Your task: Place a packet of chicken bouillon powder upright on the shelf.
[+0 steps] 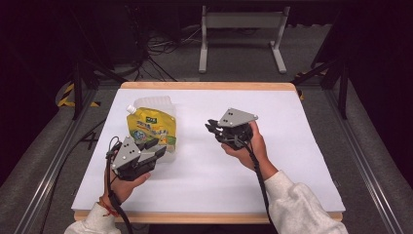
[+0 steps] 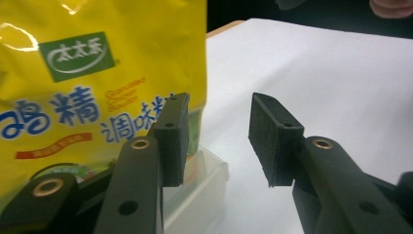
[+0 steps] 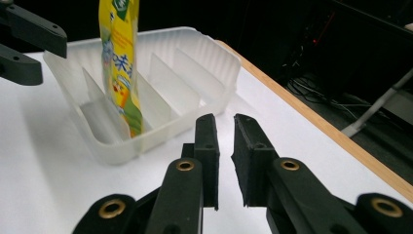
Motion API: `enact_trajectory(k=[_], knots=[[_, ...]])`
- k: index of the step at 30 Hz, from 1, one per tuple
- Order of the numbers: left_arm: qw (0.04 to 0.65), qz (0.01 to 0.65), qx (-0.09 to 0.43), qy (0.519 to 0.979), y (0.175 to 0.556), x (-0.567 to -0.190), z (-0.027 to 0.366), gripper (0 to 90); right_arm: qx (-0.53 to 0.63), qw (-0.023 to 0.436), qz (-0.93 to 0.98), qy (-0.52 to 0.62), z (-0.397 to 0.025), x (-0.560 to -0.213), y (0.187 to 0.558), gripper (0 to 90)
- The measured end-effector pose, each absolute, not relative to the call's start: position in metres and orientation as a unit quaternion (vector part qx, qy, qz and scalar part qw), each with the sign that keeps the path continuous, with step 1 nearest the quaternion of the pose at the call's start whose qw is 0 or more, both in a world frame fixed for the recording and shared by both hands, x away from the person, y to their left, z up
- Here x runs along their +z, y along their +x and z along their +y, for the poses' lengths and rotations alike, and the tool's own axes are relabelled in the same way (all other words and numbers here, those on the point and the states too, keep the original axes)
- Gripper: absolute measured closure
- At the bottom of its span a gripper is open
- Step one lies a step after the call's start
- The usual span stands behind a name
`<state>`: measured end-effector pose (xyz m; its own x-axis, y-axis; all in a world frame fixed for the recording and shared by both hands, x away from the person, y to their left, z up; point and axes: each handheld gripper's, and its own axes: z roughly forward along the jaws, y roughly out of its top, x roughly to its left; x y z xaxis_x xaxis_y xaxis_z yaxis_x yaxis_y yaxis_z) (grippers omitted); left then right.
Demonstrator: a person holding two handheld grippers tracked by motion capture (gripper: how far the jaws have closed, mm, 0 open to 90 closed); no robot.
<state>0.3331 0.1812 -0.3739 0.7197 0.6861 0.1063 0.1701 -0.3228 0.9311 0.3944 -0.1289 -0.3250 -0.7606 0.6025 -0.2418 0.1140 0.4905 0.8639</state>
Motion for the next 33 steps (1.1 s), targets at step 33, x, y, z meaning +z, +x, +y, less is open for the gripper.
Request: enact_trajectory(k=[33], knots=[[0.443,0.237,0.219,0.836,0.322,-0.414,0.136,33.6,0.329,0.311,0.864,0.221,-0.209,-0.368,0.365,46.1]])
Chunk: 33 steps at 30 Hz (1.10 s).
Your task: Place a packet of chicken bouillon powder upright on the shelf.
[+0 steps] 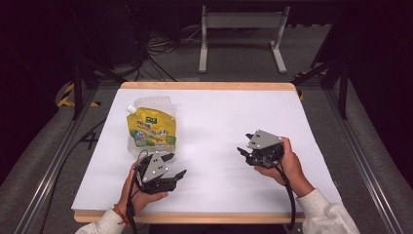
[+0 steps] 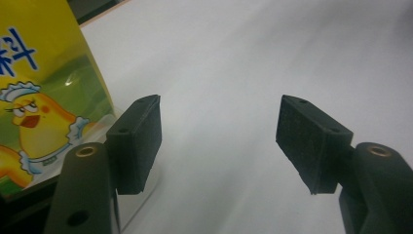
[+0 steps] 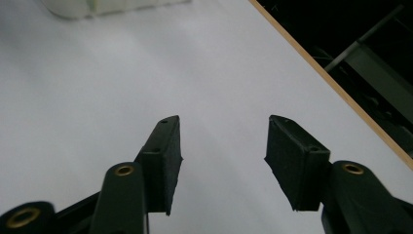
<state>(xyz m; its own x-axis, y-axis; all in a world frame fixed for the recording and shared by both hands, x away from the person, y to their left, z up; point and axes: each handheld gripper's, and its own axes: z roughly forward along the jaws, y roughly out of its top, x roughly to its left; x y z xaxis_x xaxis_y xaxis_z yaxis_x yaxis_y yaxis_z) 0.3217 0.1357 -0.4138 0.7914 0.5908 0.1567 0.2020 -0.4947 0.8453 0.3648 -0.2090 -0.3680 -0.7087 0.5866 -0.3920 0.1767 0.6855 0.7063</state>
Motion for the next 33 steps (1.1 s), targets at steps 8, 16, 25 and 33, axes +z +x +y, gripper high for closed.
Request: enact_trajectory(k=[8,16,25,33], knots=[[0.425,0.234,0.212,0.848,0.32,-0.426,0.127,22.1,0.302,0.318,0.868,0.233,-0.228,-0.387,0.355,36.6],[0.414,0.233,0.197,0.858,0.32,-0.438,0.123,13.9,0.291,0.32,0.865,0.253,-0.255,-0.4,0.343,29.0],[0.41,0.232,0.19,0.861,0.319,-0.443,0.122,9.5,0.301,0.313,0.852,0.293,-0.294,-0.417,0.326,20.7],[0.408,0.222,0.189,0.865,0.319,-0.446,0.122,8.3,0.315,0.311,0.832,0.334,-0.332,-0.432,0.307,18.5]])
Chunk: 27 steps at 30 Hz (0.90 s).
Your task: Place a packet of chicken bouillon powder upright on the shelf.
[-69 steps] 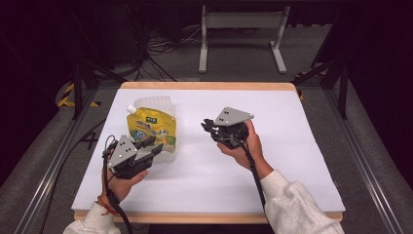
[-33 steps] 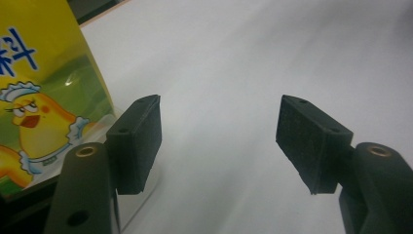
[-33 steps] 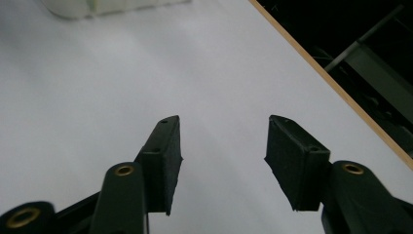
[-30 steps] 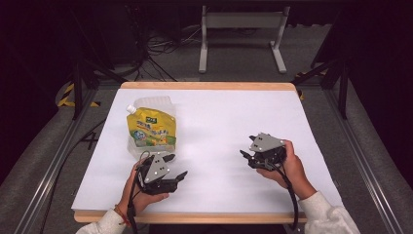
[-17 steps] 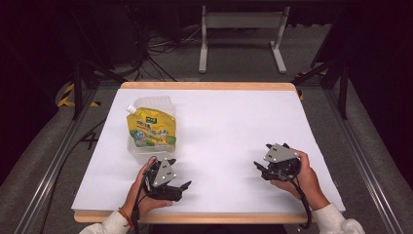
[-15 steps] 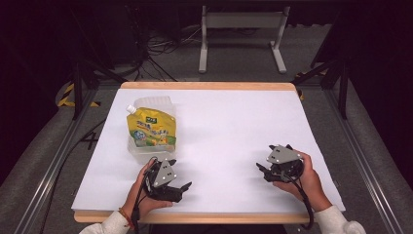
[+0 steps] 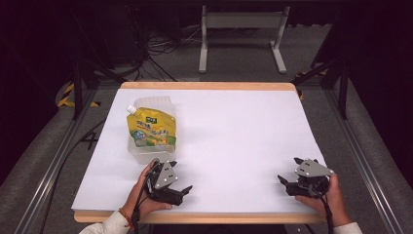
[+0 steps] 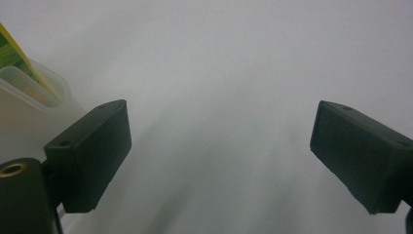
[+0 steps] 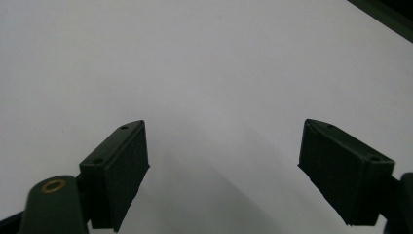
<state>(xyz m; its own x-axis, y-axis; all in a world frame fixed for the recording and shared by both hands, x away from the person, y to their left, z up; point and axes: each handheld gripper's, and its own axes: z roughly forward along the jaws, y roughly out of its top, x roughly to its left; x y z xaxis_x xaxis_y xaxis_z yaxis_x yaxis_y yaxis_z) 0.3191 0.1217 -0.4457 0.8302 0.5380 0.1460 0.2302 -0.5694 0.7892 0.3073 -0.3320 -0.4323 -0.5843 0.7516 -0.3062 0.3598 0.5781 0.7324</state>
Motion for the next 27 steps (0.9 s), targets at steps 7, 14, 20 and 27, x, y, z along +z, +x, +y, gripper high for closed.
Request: enact_trajectory(k=[7,14,20,27], knots=[[0.409,0.222,0.184,0.866,0.32,-0.447,0.126,7.9,0.314,0.31,0.82,0.365,-0.354,-0.441,0.294,18.0],[0.409,0.221,0.182,0.866,0.32,-0.448,0.134,7.9,0.321,0.313,0.803,0.394,-0.37,-0.446,0.278,16.7],[0.412,0.221,0.184,0.865,0.322,-0.447,0.134,7.9,0.33,0.319,0.792,0.403,-0.374,-0.444,0.27,16.2],[0.414,0.218,0.185,0.865,0.323,-0.448,0.131,7.9,0.33,0.323,0.791,0.4,-0.372,-0.444,0.268,16.2]])
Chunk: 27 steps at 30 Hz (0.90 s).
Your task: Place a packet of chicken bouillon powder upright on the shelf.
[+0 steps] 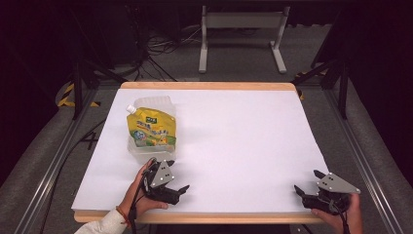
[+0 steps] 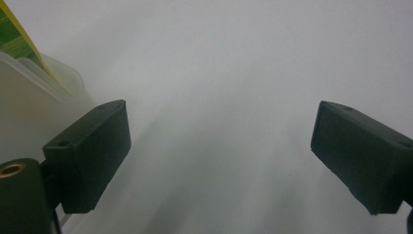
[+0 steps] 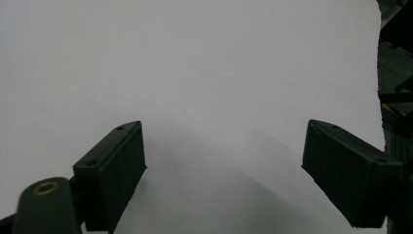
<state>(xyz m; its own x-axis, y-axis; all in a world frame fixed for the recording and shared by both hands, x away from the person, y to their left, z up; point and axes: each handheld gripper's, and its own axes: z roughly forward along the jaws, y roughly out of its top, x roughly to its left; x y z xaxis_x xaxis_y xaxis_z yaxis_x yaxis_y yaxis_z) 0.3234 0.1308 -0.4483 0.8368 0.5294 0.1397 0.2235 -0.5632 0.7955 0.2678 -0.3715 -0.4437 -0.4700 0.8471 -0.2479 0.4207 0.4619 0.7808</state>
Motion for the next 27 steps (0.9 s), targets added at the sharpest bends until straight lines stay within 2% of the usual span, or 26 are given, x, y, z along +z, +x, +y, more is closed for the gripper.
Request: enact_trajectory(k=[27], knots=[[0.41,0.22,0.185,0.865,0.319,-0.448,0.134,8.1,0.33,0.329,0.797,0.384,-0.357,-0.441,0.272,15.8]])
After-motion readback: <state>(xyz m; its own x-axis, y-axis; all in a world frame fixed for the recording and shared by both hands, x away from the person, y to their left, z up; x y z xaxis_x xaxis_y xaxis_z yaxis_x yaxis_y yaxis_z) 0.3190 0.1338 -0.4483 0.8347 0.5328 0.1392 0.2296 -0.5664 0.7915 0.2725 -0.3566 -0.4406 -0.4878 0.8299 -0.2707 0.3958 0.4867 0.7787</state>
